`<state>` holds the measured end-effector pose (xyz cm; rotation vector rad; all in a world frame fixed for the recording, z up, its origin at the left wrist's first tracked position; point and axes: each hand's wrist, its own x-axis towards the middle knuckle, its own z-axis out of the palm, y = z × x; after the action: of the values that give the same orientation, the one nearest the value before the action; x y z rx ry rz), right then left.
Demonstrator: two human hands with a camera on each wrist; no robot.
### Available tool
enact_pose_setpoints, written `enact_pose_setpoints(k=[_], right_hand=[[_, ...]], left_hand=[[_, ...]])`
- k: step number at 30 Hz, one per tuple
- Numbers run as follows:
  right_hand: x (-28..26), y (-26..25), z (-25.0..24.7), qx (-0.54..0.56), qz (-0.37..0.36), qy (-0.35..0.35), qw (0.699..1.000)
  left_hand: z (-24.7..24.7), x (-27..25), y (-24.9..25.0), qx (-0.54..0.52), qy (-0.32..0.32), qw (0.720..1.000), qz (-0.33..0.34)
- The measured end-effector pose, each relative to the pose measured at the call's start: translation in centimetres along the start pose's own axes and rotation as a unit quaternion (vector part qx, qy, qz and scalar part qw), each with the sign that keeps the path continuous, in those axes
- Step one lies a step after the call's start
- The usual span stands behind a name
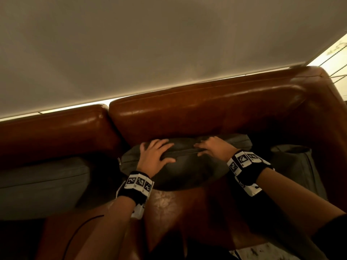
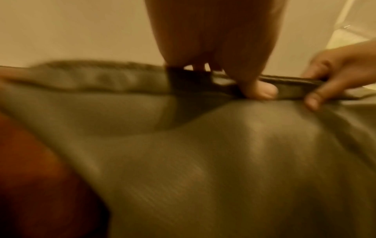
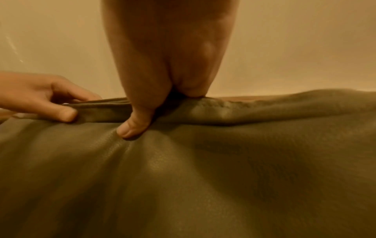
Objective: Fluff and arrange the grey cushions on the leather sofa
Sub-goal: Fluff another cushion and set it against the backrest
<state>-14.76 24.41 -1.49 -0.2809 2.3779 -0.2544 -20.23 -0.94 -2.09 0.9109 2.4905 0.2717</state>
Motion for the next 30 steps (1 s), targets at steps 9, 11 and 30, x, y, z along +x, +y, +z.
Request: enact_pose_setpoints(k=[9,11,30], right_hand=[[-2.9,2.3,2.4,-0.014,0.08,0.063,0.995],[-4.5,3.3,2.1,-0.008,0.115,0.043,0.992],[-8.9,6.5,1.8,0.007,0.122,0.147,0.982]], left_hand=[[0.3,-0.4,-0.7,0.044,-0.114,0.989,-0.087],[0.4,-0.6,-0.6,0.057,-0.117,0.989,-0.074],[-1.1,-4.5,-4.5,0.034,0.006,0.992,-0.125]])
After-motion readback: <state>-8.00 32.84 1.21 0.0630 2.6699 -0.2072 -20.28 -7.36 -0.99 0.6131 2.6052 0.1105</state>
